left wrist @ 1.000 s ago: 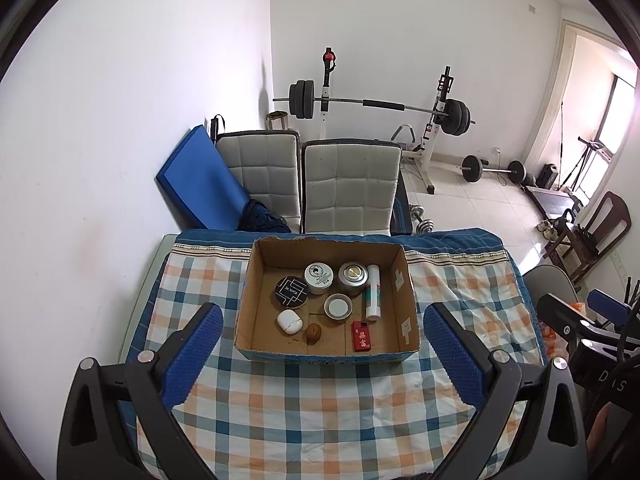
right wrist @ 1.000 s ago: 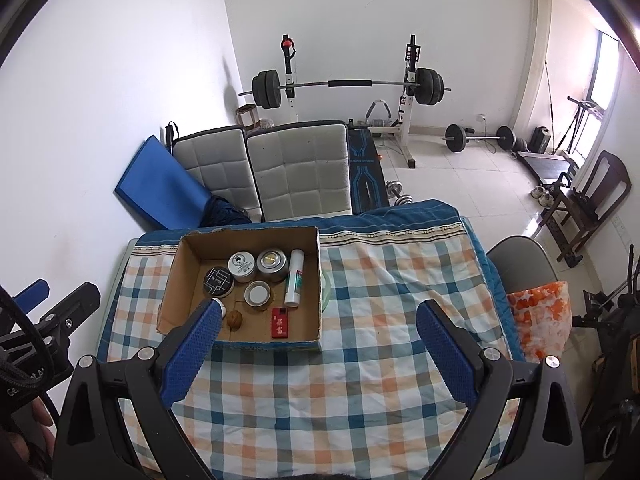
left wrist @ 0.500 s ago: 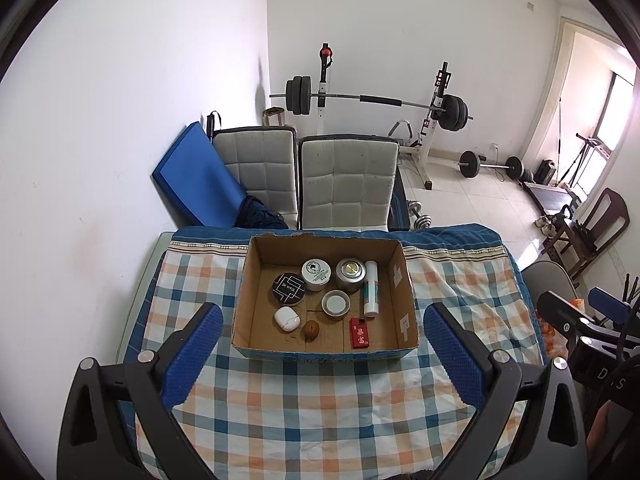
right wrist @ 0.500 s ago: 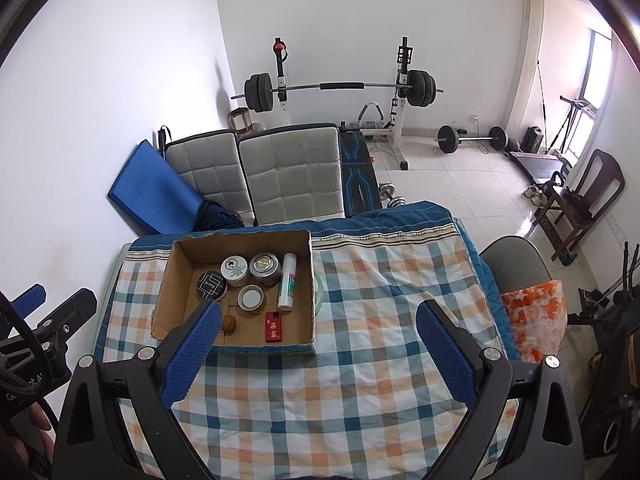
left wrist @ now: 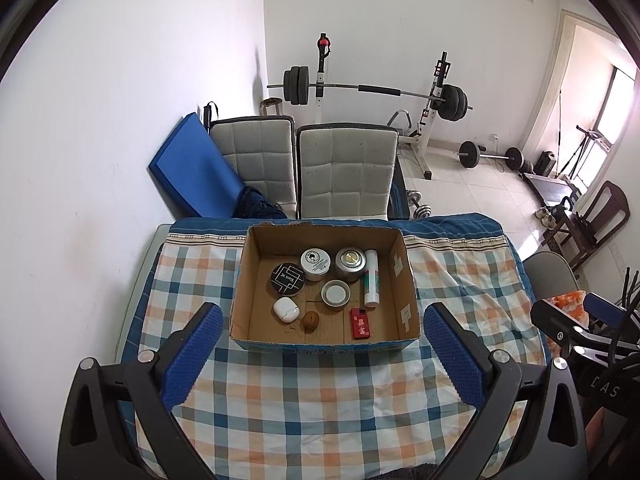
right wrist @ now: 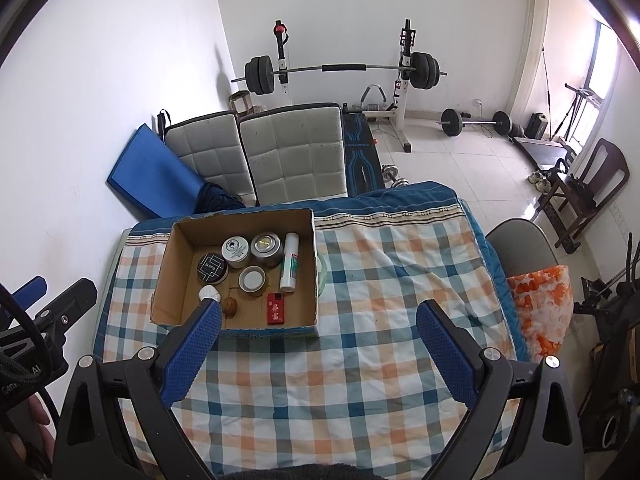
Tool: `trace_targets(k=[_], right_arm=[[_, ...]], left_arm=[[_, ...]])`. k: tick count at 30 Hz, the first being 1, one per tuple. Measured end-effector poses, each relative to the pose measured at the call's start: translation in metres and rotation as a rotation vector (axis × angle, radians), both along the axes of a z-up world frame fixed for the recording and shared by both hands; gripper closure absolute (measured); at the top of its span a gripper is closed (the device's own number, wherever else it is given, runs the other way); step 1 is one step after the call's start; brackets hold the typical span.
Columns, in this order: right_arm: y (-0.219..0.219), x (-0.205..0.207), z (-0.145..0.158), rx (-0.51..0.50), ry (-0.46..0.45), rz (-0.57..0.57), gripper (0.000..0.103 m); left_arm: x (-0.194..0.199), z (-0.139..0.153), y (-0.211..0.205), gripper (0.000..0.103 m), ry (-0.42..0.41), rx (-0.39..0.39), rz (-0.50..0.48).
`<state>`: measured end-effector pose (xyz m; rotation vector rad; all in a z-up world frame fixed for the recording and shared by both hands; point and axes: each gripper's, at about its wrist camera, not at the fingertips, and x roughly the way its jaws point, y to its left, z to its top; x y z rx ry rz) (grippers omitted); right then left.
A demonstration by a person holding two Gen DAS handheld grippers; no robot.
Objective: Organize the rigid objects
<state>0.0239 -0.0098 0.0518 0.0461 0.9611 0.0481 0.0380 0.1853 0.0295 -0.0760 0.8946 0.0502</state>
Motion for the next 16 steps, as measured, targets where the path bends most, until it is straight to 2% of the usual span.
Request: trace_targets(k=[16], right_arm=[[-0.0022,-0.0024,-0.0028,-0.010,-0.013,-0.016,0.003]], left_arm=[[0.0020,0.0020,0.0009,0.000,-0.010,-0.003,0.008]])
